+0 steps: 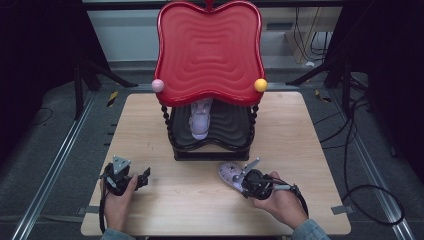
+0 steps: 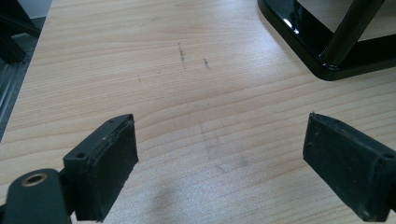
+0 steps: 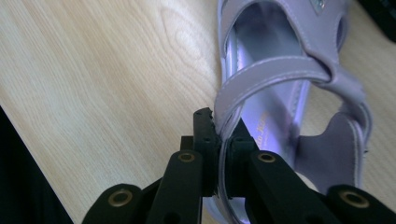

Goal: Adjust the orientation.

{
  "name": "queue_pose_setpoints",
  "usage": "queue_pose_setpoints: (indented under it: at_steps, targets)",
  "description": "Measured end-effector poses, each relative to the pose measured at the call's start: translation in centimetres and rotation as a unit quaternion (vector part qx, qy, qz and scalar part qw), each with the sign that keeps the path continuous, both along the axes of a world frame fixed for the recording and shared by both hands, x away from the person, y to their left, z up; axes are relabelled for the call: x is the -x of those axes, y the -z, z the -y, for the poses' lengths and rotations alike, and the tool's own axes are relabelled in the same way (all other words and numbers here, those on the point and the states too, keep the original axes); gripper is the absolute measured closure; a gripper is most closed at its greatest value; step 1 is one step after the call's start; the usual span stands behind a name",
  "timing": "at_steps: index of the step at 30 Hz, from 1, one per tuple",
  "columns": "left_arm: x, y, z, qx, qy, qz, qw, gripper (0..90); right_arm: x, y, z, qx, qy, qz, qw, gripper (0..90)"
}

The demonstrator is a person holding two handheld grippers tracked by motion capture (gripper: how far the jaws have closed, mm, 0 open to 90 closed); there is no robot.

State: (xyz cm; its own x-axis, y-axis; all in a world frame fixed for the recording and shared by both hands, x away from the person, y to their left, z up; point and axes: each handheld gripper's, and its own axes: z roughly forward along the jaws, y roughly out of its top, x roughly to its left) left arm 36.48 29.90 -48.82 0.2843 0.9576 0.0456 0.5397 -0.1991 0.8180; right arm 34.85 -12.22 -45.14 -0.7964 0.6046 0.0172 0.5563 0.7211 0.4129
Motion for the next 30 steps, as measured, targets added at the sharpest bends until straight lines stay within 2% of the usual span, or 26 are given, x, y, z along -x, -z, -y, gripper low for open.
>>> queue_pose_setpoints:
  at_steps: [5, 11, 18, 21, 24, 30]
  targets:
    - [0.0, 0.0, 0.0, -0.001, 0.000, 0.000, 1.0000, 9.1, 0.1, -0.7, 0.4, -0.053, 0.007, 0.004, 0.9986, 86.6]
    - [-0.1, 0.1, 0.0, 0.000, 0.002, -0.003, 1.0000, 7.8, 0.7, -2.1, 0.4, -0.108, 0.004, 0.024, 0.9939, 86.6]
    - [-0.1, 0.2, 0.0, 0.001, 0.001, -0.005, 1.0000, 6.7, 2.0, -4.1, 0.1, -0.166, 0.011, 0.053, 0.9846, 86.6]
    - [-0.1, 0.2, 0.0, 0.000, -0.001, -0.004, 1.0000, 6.7, 2.6, -4.5, 0.0, -0.189, 0.017, 0.065, 0.9798, 86.6]
    - [-0.1, 0.3, 0.0, 0.002, -0.003, -0.003, 1.0000, 6.5, 2.8, -4.8, 0.1, -0.203, 0.022, 0.075, 0.9761, 86.6]
    - [-0.1, 0.4, 0.2, 0.001, -0.003, -0.004, 1.0000, 6.0, 2.7, -5.5, 0.6, -0.232, 0.033, 0.080, 0.9689, 86.5]
